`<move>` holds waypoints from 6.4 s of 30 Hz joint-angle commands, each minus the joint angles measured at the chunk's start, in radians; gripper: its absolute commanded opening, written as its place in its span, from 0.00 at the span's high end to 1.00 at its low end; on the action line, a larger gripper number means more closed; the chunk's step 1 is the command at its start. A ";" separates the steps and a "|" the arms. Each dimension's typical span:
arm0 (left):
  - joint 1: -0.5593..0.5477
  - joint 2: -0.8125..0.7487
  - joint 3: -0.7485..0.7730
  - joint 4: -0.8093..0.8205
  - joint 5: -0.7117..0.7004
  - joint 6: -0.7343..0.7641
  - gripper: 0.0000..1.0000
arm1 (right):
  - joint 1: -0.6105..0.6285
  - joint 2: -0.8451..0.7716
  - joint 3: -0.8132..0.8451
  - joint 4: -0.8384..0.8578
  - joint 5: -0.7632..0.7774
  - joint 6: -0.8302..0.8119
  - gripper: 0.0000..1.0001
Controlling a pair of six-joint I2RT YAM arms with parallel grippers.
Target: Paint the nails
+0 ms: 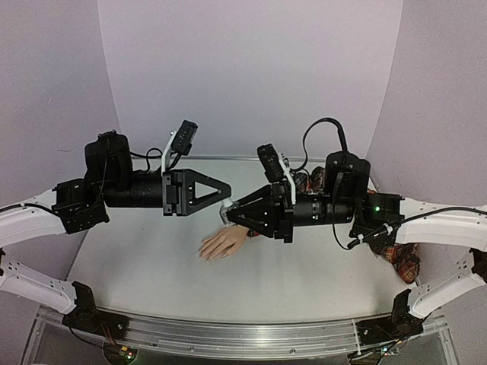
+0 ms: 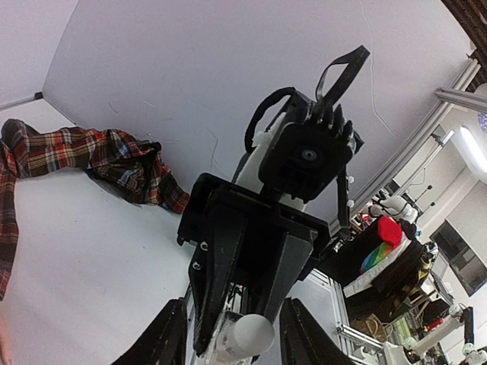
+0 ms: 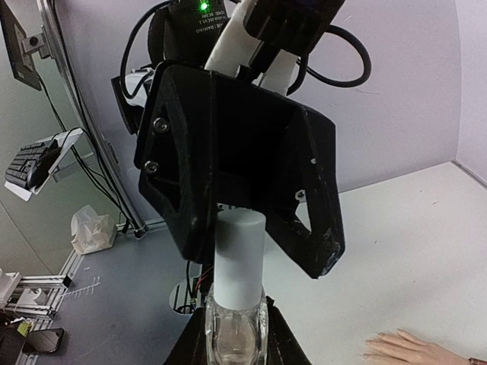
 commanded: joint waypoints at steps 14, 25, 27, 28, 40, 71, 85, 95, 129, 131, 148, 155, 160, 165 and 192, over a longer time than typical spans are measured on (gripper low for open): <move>0.002 0.048 0.093 -0.086 -0.082 0.034 1.00 | 0.019 0.034 0.075 0.034 0.359 0.006 1.00; 0.001 0.142 0.257 -0.336 -0.530 -0.085 1.00 | 0.287 0.322 0.298 0.122 1.508 -0.456 1.00; 0.003 0.111 0.224 -0.266 -0.464 -0.067 0.95 | 0.278 0.281 0.257 0.106 1.386 -0.418 1.00; 0.003 0.094 0.208 -0.242 -0.424 -0.061 0.90 | 0.271 0.257 0.233 0.093 1.316 -0.402 1.00; 0.004 -0.065 0.035 -0.023 -0.115 -0.008 0.27 | 0.035 -0.016 0.005 0.037 0.142 -0.066 1.00; 0.003 0.142 0.269 -0.395 -0.514 -0.057 1.00 | 0.208 0.241 0.280 -0.025 1.426 -0.266 1.00; 0.021 0.020 0.134 -0.188 -0.318 -0.059 0.27 | 0.159 0.069 0.070 0.006 0.778 -0.252 1.00; 0.028 -0.006 0.028 0.080 0.008 -0.041 0.14 | -0.025 -0.062 -0.025 0.061 0.040 -0.009 1.00; 0.026 0.073 0.103 -0.061 -0.061 0.014 0.98 | -0.017 0.022 0.041 0.075 0.325 0.039 1.00; 0.025 0.079 0.122 -0.123 -0.135 0.017 1.00 | 0.026 0.037 0.058 0.041 0.570 0.016 1.00; 0.023 0.071 0.165 -0.238 -0.312 -0.066 0.53 | 0.179 0.118 0.140 0.004 0.925 -0.268 1.00; 0.027 -0.010 0.092 -0.118 -0.152 -0.034 0.30 | 0.058 -0.011 0.025 0.005 0.363 -0.166 1.00; 0.027 0.016 0.084 -0.048 -0.055 -0.038 0.37 | 0.018 -0.015 0.031 0.025 0.143 -0.076 1.00; 0.028 0.023 0.081 0.013 0.019 -0.031 0.52 | 0.005 0.001 0.054 0.035 0.086 -0.043 1.00; 0.013 0.158 0.250 -0.355 -0.427 -0.058 0.93 | 0.220 0.229 0.295 -0.089 1.317 -0.258 1.00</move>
